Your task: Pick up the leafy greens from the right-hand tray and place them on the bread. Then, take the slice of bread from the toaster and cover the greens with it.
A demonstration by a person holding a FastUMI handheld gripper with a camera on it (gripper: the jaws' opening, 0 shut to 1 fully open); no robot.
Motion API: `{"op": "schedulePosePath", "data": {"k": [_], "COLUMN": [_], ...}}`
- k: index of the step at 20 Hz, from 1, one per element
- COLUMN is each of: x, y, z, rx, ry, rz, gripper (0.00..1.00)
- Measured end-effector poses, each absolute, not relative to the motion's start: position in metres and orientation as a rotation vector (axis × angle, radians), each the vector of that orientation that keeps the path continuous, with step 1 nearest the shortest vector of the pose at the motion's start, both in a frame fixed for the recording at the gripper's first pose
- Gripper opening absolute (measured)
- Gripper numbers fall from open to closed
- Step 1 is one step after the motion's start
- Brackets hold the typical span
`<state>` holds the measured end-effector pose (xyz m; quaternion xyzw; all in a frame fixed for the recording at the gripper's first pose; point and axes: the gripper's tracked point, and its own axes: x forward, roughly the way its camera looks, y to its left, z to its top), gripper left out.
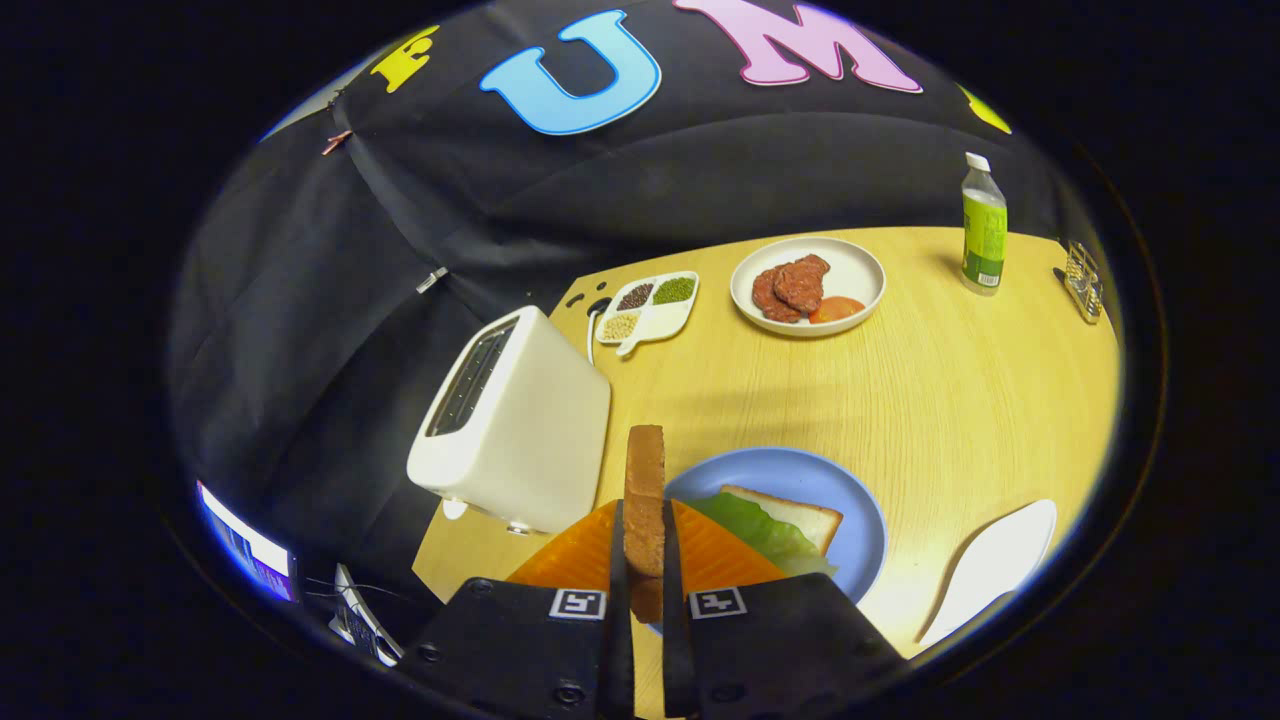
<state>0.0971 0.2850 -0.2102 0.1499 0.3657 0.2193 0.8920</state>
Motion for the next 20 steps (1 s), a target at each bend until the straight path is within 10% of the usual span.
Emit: {"op": "schedulePosePath", "data": {"k": [13, 20], "x": [0.102, 0.103], "y": [0.243, 0.212], "z": [-0.248, -0.247], "rx": [0.233, 0.173], "ry": [0.811, 0.765], "rz": [0.364, 0.281], "gripper": [0.28, 0.65]}}
